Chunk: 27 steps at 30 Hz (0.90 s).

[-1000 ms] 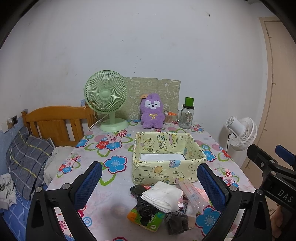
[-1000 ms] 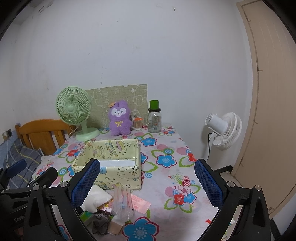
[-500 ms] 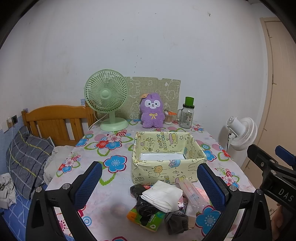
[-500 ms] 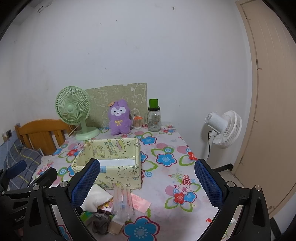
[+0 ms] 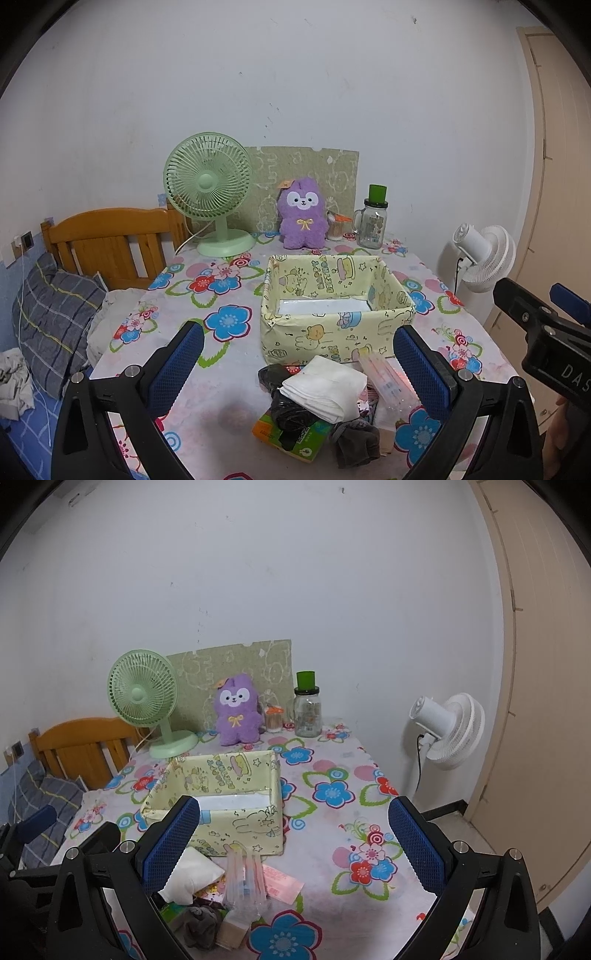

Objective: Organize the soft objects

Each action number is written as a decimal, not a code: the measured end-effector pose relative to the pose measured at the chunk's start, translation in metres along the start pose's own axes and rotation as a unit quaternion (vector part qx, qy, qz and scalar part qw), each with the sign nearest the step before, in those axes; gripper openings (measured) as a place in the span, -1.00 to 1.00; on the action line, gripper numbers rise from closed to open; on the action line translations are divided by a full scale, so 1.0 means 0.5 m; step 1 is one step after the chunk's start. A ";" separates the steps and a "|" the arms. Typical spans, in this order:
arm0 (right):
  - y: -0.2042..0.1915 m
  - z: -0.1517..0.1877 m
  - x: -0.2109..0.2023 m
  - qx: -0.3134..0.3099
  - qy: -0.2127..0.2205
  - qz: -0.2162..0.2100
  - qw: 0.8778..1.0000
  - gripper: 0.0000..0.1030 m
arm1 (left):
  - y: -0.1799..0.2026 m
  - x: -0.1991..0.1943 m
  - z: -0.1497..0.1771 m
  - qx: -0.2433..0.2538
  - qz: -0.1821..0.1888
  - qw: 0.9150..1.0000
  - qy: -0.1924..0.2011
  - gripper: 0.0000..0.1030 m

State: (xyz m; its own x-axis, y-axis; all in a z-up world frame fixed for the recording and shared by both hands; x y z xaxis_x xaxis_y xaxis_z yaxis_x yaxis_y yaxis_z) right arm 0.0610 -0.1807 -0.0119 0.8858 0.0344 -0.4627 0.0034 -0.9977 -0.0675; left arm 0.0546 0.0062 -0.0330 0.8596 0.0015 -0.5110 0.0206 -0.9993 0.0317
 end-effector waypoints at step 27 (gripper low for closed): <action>-0.024 0.059 0.155 -0.007 -0.088 -0.027 0.996 0.92 | 0.026 0.145 0.064 0.026 0.013 0.995 -0.091 0.90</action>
State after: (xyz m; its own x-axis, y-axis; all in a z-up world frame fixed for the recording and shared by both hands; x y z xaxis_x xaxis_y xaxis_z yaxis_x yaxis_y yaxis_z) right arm 0.1157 -0.1642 -0.0731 0.7895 0.0971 -0.6061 0.0570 -0.9947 -0.0850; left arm 0.1011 -0.0079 -0.0972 0.7521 -0.0267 -0.6585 -0.0308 -0.9995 0.0054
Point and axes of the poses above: each gripper's, at about its wrist camera, not at the fingertips, and x roughly the way its jaws point, y to its right, z to its underside, the point moved 4 cm from there along x, roughly the way its jaws point, and after that the axes turned 3 degrees about -y, right-handed, at the moved point
